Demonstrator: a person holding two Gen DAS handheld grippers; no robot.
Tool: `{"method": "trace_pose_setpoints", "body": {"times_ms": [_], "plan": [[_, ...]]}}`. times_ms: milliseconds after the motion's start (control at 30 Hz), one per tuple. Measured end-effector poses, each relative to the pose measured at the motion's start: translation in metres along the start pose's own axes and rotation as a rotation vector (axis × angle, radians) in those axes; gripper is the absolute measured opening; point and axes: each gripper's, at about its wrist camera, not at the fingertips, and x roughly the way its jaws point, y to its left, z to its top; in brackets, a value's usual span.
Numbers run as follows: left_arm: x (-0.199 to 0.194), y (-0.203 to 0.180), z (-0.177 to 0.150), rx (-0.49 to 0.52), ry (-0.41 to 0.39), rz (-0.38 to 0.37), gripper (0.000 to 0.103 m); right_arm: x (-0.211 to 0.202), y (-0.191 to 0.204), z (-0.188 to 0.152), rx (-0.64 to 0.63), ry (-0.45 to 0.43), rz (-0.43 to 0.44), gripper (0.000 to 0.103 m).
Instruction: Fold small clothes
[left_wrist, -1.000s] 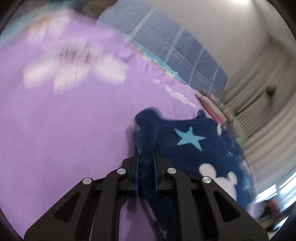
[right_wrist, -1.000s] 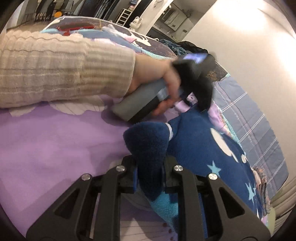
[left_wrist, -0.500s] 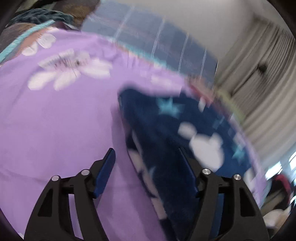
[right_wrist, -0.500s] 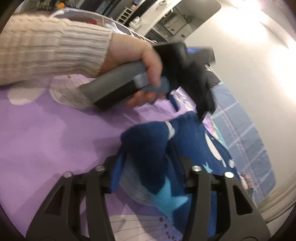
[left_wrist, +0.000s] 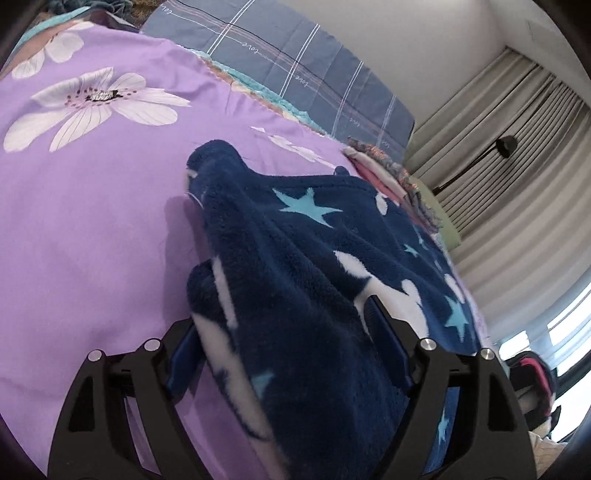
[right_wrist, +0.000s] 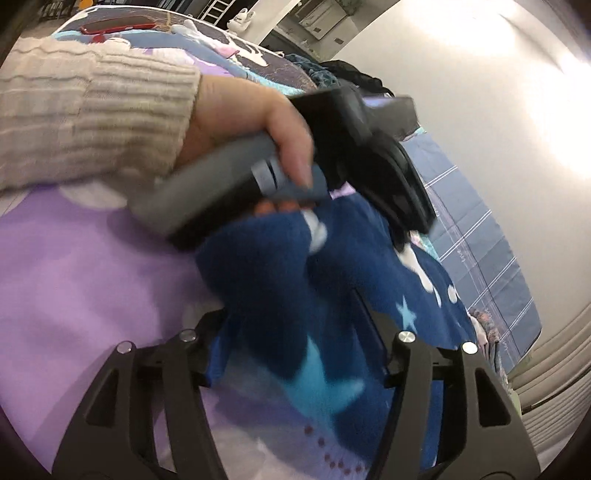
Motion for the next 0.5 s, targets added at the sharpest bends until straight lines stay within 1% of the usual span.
{"method": "trace_pose_setpoints", "body": {"times_ms": [33,67,100,133,167,200,233,267,300,333,400,500], "plan": [[0.001,-0.001,0.001,0.006,0.001,0.004,0.081,0.003,-0.001,0.001,0.007,0.001,-0.002,0.062],[0.002,-0.001,0.001,0.005,-0.003,-0.002,0.077,0.006,-0.001,0.003,0.015,0.003,-0.005,0.057],[0.001,0.001,0.001,-0.002,-0.007,-0.014,0.065,0.009,-0.003,0.006,0.023,0.006,-0.007,0.05],[-0.001,0.007,0.001,-0.026,-0.013,-0.061,0.055,0.01,-0.004,0.007,0.03,0.008,-0.016,0.046],[-0.002,0.017,0.0,-0.068,-0.012,-0.137,0.041,0.011,-0.005,0.005,0.033,0.007,-0.025,0.039],[-0.005,0.023,-0.001,-0.099,-0.021,-0.173,0.035,0.008,-0.007,0.004,0.042,-0.003,-0.027,0.033],[-0.008,0.032,-0.002,-0.14,-0.037,-0.223,0.033,0.008,-0.012,0.003,0.055,-0.006,-0.019,0.031],[-0.01,0.034,-0.004,-0.153,-0.045,-0.24,0.032,0.006,-0.015,0.003,0.075,-0.008,-0.004,0.028],[-0.011,0.032,-0.004,-0.148,-0.047,-0.234,0.032,0.004,-0.017,0.002,0.091,-0.01,0.006,0.027],[-0.012,0.026,-0.005,-0.125,-0.045,-0.203,0.032,0.003,-0.021,0.001,0.115,-0.011,0.022,0.027],[-0.011,0.021,-0.006,-0.11,-0.043,-0.178,0.032,0.001,-0.026,0.001,0.149,-0.008,0.045,0.026],[-0.011,0.023,-0.007,-0.12,-0.044,-0.181,0.034,-0.001,-0.03,0.0,0.191,-0.001,0.075,0.026]]}}
